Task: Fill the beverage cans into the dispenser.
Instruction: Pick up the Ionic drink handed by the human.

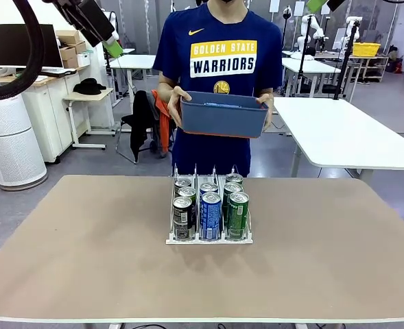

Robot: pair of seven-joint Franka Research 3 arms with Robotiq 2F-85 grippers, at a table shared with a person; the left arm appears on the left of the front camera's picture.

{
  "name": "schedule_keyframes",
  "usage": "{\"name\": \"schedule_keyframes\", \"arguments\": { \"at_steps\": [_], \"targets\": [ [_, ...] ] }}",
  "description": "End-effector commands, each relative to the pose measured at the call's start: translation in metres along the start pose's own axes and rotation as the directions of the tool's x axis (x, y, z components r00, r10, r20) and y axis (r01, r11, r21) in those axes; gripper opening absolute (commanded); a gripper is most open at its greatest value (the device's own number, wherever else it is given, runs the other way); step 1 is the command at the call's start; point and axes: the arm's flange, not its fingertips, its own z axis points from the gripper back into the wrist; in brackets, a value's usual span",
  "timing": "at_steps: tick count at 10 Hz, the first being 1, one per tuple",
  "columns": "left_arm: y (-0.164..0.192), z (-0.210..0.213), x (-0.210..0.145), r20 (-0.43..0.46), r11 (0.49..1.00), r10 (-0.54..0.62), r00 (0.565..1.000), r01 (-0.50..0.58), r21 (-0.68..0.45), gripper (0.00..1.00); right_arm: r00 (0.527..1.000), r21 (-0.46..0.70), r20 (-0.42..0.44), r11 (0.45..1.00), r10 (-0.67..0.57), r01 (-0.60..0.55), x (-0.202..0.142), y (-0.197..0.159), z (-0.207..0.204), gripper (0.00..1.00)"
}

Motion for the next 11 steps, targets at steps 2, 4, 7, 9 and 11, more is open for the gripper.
{"name": "schedule_keyframes", "arguments": {
  "at_steps": [2, 4, 7, 9, 11],
  "targets": [
    [-0.0001, 0.0, -0.0012, -0.005, 1.0, 0.006, 1.0, -0.006, -0.004, 1.0, 1.0, -0.001, 0.002, 1.0, 0.0, 0.0, 0.0004, -0.0001, -0.0002, 1.0],
    [-0.0001, 0.0, -0.0012, -0.005, 1.0, 0.006, 1.0, -0.006, -0.004, 1.0, 1.0, -0.001, 0.002, 1.0, 0.0, 0.0, 0.0004, -0.0001, -0.0002, 1.0],
    [-0.0001, 0.0, -0.0012, -0.005, 1.0, 0.006, 1.0, -0.006, -0.004, 1.0, 1.0, -0.001, 0.002, 1.0, 0.0, 0.0, 0.0004, -0.0001, -0.0002, 1.0],
    [-0.0001, 0.0, -0.0012, -0.005, 1.0, 0.006, 1.0, -0.006, -0.004, 1.0, 1.0, -0.001, 0.002, 1.0, 0.0, 0.0, 0.0004, -0.0001, -0.0002, 1.0],
    [-0.0001, 0.0, -0.0012, -0.005, 1.0, 0.006, 1.0, -0.006, -0.004, 1.0, 1.0, -0.001, 0.002, 1.0, 0.0, 0.0, 0.0004, -0.0001, -0.0002, 1.0]
  ]
}}
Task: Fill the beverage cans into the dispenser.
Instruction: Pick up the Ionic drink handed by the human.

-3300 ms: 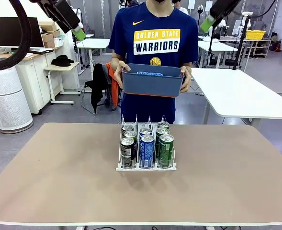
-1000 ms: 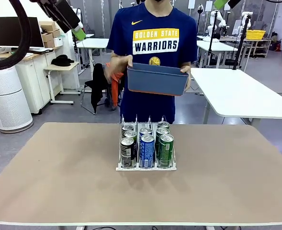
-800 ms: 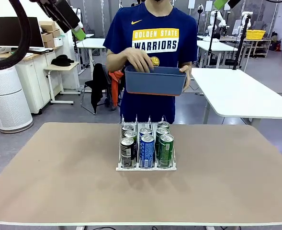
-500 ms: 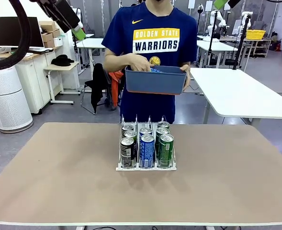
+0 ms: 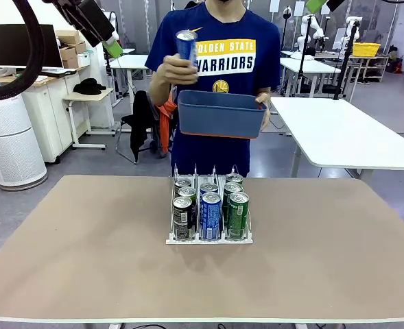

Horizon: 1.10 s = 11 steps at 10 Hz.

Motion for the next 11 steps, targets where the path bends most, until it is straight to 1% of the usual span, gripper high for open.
{"name": "schedule_keyframes", "arguments": {
  "at_steps": [1, 11],
  "targets": [
    [-0.0001, 0.0, -0.0012, -0.005, 1.0, 0.006, 1.0, -0.006, -0.004, 1.0, 1.0, -0.001, 0.001, 1.0, 0.0, 0.0, -0.0001, 0.0001, -0.0004, 1.0],
    [-0.0001, 0.0, -0.0012, -0.005, 1.0, 0.006, 1.0, -0.006, -0.004, 1.0, 1.0, -0.001, 0.001, 1.0, 0.0, 0.0, -0.0001, 0.0001, -0.0004, 1.0]
  ]
}}
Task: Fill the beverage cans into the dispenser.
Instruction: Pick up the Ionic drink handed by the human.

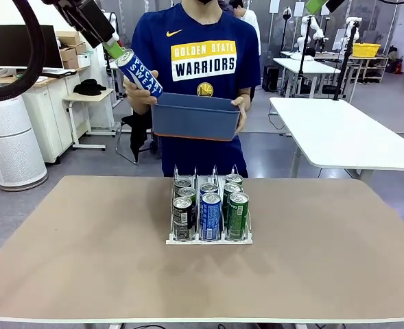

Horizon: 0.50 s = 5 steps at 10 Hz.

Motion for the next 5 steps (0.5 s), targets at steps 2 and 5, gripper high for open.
{"name": "schedule_keyframes", "arguments": {
  "at_steps": [2, 5],
  "targets": [
    [-0.0001, 0.0, -0.0012, -0.005, 1.0, 0.006, 1.0, -0.006, -0.004, 1.0, 1.0, -0.001, 0.001, 1.0, 0.0, 0.0, -0.0002, 0.0001, -0.0005, 1.0],
    [-0.0001, 0.0, -0.0012, -0.005, 1.0, 0.006, 1.0, -0.006, -0.004, 1.0, 1.0, -0.001, 0.001, 1.0, 0.0, 0.0, -0.0002, 0.0001, -0.0005, 1.0]
  ]
}}
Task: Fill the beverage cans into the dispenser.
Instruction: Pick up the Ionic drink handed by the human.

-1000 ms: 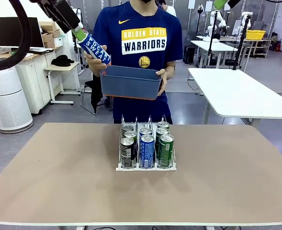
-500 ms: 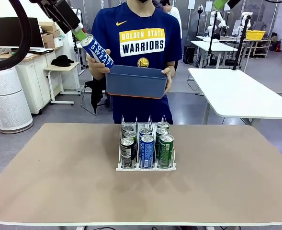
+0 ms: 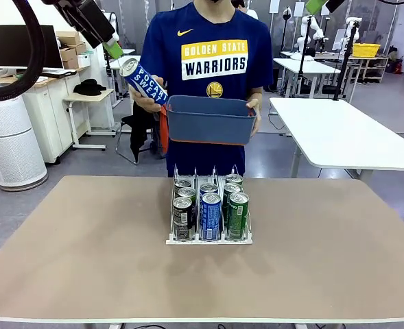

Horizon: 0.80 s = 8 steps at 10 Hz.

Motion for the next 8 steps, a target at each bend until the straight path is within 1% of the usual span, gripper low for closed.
{"name": "schedule_keyframes", "arguments": {
  "at_steps": [1, 8],
  "targets": [
    [-0.0001, 0.0, -0.0012, -0.005, 1.0, 0.006, 1.0, -0.006, -0.004, 1.0, 1.0, -0.001, 0.001, 1.0, 0.0, 0.0, -0.0002, 0.0001, -0.0004, 1.0],
    [-0.0001, 0.0, -0.0012, -0.005, 1.0, 0.006, 1.0, -0.006, -0.004, 1.0, 1.0, -0.001, 0.001, 1.0, 0.0, 0.0, -0.0002, 0.0001, -0.0004, 1.0]
  ]
}}
